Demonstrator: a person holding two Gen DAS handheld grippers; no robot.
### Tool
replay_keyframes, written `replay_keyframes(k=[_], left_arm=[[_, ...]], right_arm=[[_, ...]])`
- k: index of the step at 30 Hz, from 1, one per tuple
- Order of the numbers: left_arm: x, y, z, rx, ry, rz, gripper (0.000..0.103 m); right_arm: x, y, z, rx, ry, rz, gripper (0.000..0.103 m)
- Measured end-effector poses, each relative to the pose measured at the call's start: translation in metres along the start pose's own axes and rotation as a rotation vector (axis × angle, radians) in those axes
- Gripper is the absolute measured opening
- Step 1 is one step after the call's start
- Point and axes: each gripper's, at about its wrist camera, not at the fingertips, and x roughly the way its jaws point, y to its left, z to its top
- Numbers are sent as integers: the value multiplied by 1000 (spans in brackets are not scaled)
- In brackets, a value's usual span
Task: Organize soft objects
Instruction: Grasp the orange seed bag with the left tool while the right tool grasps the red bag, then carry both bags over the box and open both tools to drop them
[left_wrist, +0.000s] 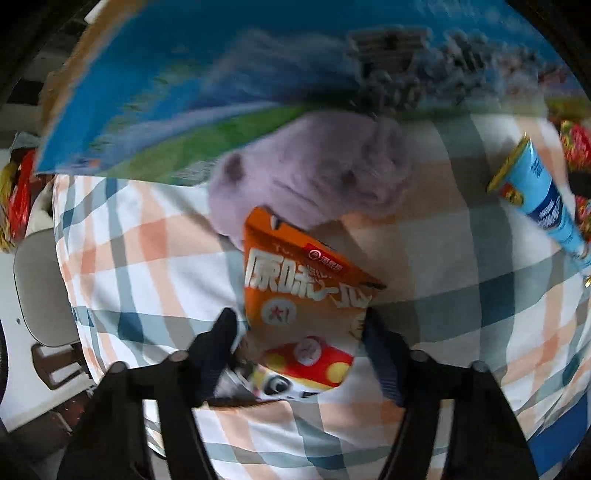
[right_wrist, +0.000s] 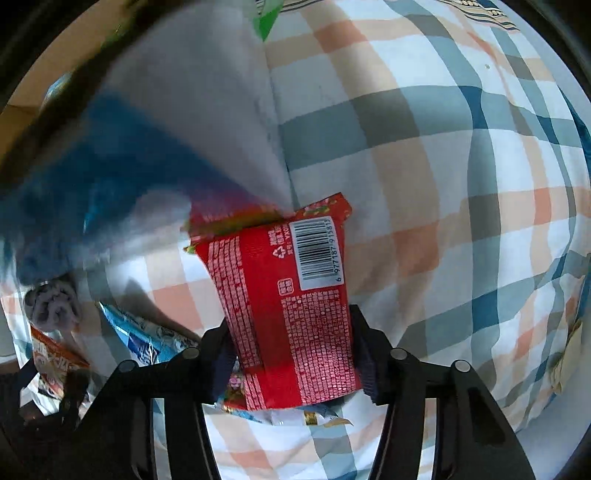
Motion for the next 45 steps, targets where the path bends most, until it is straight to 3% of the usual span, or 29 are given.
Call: replay_keyframes(k=[1,4,7,9,12,15,19,24,28,34,37,42,44,45], left_arm=[[1,-1,-1,-2,6,-10,51],[-1,2,-4,-54,26,-94,47],[-5,8,-15,-169,67,-300,45],[-8,8,-24,-219,77,-391,45],[-11,4,-39,-270,85,-479,45],[-12,0,-55,-297,88,-517,45],[-4,-10,-72,-299,115,-516,45],[20,-25,-83,-262,149,-451,46],[24,-38,-86,-226,139,-455,59],[17,-57,-86,-195,124,-415,60],[11,-66,-91,-207,122,-399,52],[6,-71,-103,-223,107,-376,48],[-6,-70,-101,-230,95,-351,43],[-13,-69,-102,-234,83,-345,42]], right_arm=[[-1,0,-2,-5,6,-1,53],[-3,-3,-12,-12,24,4,52],[-6,-11,-24,-20,44,13,51],[-8,-17,-33,-18,51,24,51],[-18,-28,-52,-11,42,45,50],[-34,-33,-81,-28,18,73,50],[-47,-19,-128,-87,22,120,50],[-22,-3,-176,-126,87,125,50],[-2,9,-186,-116,146,107,50],[8,13,-198,-129,179,128,52],[10,22,-199,-131,188,118,52],[6,22,-209,-123,193,101,51],[8,19,-175,-118,198,97,50],[11,21,-177,-121,197,93,50]])
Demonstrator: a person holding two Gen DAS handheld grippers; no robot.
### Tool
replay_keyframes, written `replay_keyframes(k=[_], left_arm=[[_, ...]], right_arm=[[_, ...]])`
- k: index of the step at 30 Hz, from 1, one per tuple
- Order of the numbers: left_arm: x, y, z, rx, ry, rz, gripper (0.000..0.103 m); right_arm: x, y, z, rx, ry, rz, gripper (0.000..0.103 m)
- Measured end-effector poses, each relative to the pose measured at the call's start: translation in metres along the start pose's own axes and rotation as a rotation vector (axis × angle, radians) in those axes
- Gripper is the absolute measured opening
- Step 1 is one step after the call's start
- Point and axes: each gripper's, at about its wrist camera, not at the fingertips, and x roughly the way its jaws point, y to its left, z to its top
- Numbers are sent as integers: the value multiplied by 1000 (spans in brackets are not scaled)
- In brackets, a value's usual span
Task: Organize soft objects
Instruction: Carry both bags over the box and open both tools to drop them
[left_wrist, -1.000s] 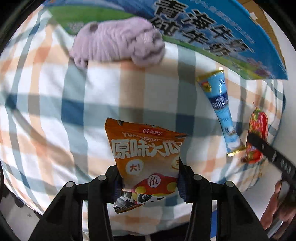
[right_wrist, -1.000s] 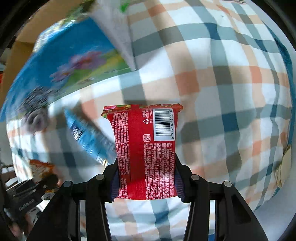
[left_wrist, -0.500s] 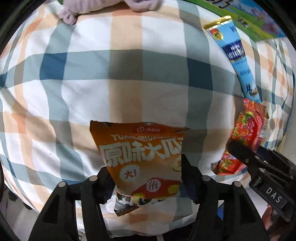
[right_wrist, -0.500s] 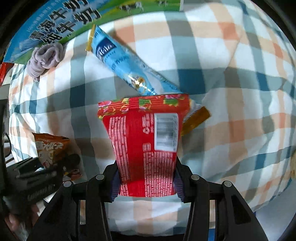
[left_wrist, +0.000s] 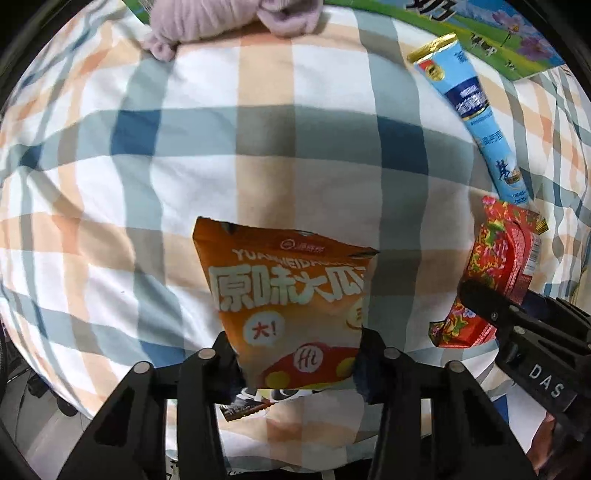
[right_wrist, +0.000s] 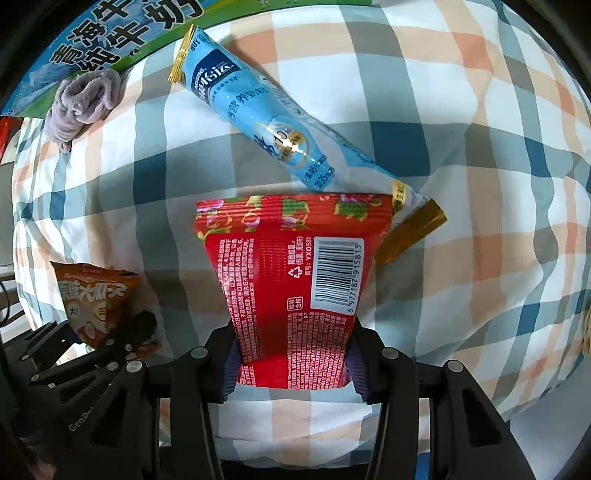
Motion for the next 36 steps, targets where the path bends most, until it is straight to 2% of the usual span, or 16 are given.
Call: replay_keyframes(k=[3,10,14,15,23,28,32,36], left_arm=[[-16,-8,-3,7,-38,-2,42],[-75,-21,-8,11,-154,-32,42],[-123,-28,-7,27,-246,-50,42],[-136,-30,-5,30,-271,-59,42],[-223,-26,35,62,-438,-77,42],[-250,-9,78,82,-510,-63,42],[-258,1,103,82,-527,-61,42],[-256,9,141,78,-484,-77,42]], right_arm=[[-8,5,-10,-18,-12,-7,49],[-47,28,-1,-56,-65,17,48],[-86,35,-9,-83,-127,34,48],[-92,34,-9,-130,-175,29,48],[-190,38,23,-177,-333,87,48],[-223,51,58,-184,-420,92,48],[-243,61,92,-182,-446,100,48],[-252,64,122,-170,-440,114,48]])
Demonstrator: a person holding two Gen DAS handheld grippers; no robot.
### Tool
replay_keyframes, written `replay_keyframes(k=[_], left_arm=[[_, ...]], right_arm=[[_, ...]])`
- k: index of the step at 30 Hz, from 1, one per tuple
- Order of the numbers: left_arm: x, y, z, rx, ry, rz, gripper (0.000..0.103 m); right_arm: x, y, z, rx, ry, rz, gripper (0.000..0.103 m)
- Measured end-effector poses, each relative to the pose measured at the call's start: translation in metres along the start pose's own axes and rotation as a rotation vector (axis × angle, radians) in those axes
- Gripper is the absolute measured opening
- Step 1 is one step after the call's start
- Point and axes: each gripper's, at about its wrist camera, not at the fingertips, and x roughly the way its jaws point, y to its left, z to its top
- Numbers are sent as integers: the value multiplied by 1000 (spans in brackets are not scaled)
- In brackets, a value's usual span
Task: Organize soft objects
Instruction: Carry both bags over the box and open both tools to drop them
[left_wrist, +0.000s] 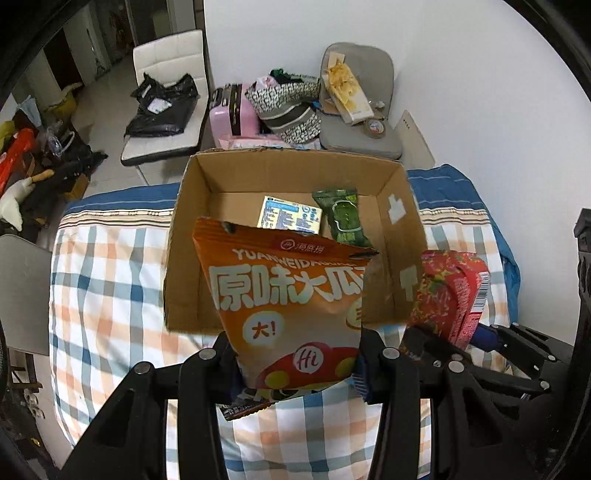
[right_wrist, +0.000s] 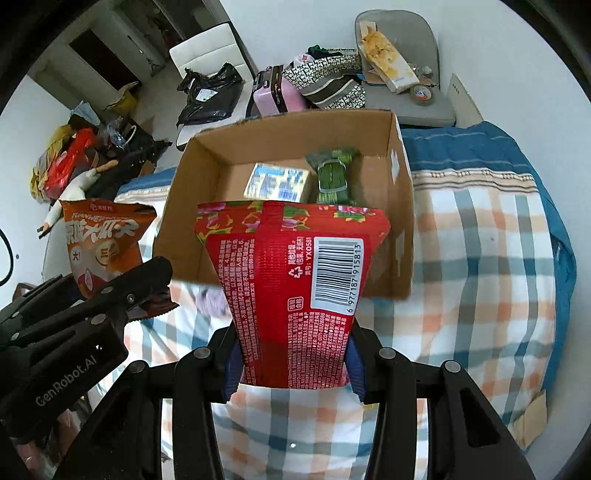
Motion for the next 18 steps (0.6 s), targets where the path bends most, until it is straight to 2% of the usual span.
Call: replay_keyframes(k=[2,6,9,14,18], left_arm=[[12,7,15,-9,33,-10,42],[54,26,44,-38,148,-36,42],[90,40,55,-68,243,-54,42],[141,57,54,-103,368,-58,42],[172,59,46,-128,445,-101,43]], right_arm=[[12,-5,19,10,16,2,48],[44,-16,50,28,60,-7,48],[78,-26,70,44,125,-23,48],[129,-38,85,38,229,-82,48],[157,-43,85,34,273,-106,48]])
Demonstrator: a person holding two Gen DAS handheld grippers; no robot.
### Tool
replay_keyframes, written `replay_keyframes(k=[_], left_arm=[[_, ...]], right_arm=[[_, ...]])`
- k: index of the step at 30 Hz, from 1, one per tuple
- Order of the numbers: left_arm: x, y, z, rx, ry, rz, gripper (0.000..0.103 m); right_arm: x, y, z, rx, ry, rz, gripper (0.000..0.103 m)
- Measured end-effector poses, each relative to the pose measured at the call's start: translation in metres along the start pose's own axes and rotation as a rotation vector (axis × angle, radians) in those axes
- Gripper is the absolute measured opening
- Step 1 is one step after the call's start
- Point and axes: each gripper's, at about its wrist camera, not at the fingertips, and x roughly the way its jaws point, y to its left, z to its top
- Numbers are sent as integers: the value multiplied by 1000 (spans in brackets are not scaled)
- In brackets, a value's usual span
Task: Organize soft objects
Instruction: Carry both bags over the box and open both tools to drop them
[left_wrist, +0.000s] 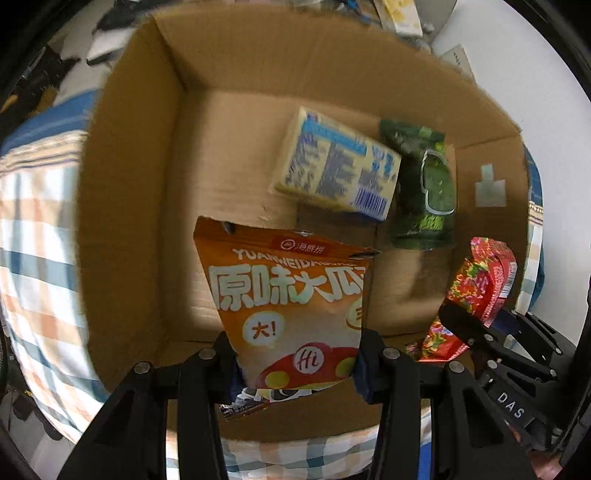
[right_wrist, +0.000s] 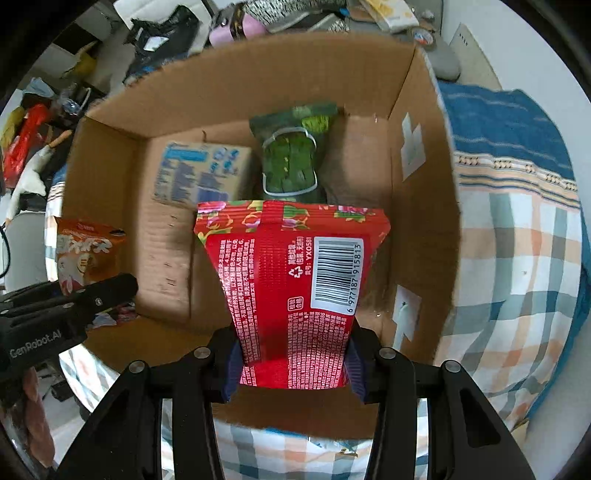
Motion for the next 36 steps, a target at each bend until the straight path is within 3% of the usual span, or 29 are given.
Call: replay_keyframes(k=[11,15,18,23,26,28,31,36], left_arm=[[45,-23,3,2,122,-140,45],[50,-33,-1,5,134,-132,47],[51,-41,-1,2,140,-122,57],[39,-48,-8,11,101,-80,85],[26,-51,-12,21,56,-43,89],[13,-53,-18,32,8,-11,95],[-5,-53,-31,45,-80,32,97],[-34,-51,-46,53,-217,78,101]], right_arm=[[47,1,11,-20,104,-17,49],[56,-1,15,-16,132,-19,50],[57,-3,17,-8,131,-5,54],[54,0,15,-15,118,0,61],[48,6,12,-28,102,-14,68],[43,9,10,-33,87,-27,82],[33,10,7,-31,55,-37,95],[11,7,-7,-13,-27,-73,102]])
